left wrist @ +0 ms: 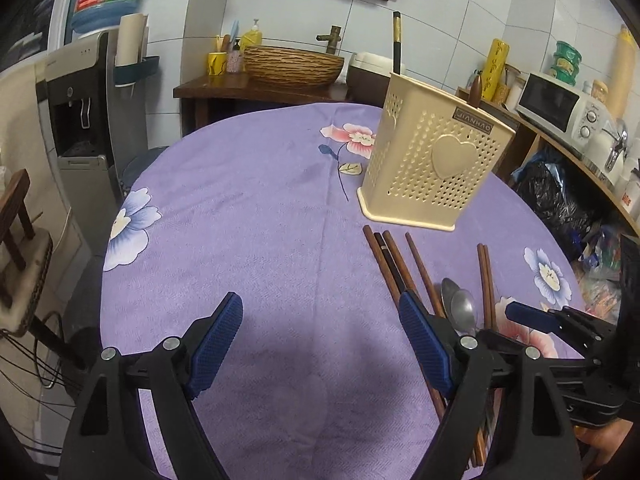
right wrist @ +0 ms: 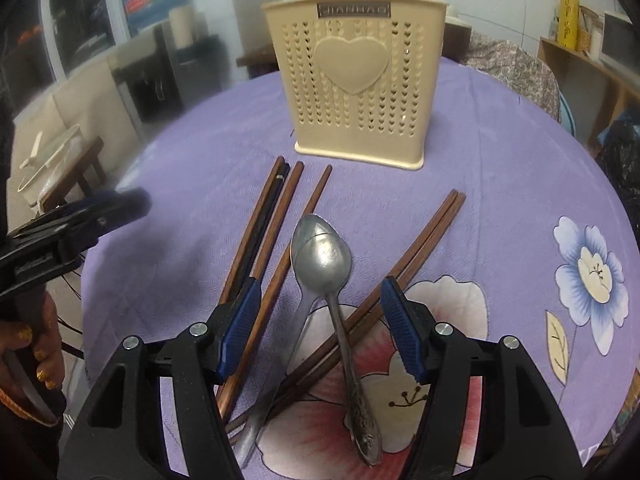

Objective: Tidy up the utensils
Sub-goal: 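Grasp the clear plastic spoon with the right tool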

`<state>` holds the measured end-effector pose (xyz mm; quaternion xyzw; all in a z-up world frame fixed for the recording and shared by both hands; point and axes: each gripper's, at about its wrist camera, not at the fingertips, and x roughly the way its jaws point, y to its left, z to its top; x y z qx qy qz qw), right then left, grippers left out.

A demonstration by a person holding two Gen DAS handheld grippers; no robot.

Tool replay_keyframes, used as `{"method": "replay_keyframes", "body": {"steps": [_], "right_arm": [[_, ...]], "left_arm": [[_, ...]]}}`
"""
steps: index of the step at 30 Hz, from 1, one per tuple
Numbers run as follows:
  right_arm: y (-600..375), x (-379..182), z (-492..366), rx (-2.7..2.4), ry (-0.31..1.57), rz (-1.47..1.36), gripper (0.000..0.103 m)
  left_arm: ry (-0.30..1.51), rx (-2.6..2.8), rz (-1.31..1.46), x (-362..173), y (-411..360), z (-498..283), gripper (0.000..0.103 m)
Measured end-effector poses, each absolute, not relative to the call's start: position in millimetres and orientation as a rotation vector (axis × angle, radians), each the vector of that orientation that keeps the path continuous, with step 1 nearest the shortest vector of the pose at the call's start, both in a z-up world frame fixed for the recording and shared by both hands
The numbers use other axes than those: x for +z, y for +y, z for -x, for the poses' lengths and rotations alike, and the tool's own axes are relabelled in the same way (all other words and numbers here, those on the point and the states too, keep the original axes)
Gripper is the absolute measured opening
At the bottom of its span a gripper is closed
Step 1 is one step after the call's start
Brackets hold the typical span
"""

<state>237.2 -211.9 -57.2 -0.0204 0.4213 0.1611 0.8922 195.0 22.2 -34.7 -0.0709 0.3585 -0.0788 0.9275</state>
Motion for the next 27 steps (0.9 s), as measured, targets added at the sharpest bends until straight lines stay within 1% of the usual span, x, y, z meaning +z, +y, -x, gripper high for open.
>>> {"method": "replay_keyframes", "body": {"steps": [8,17,18,19,27], "right_arm": [[-198,-67,-255,0.322,0.911,0.080,0.062],[-192,-74,-258,0.342,0.924,0.092,0.045],[-192,-73,-258,0.347,0.925,0.086,0.040],[-192,-73,-258,0.353,0.926,0.079,0.038],[-197,-70,-257,0.372,0.922,0.037,0.038]], "left_arm": [[0.737,-0.172,0.162,-39,24,-190,0.079],[0.760,-0.162,0.199,-48,34,-188,0.079],[0.764,-0.163,0.199,-49,33,-188,0.079],[0.769,-0.166,0.198,-50,32,-187,0.079],[0.783,-0.194,0.189,-52,22,-186,0.079]]}}
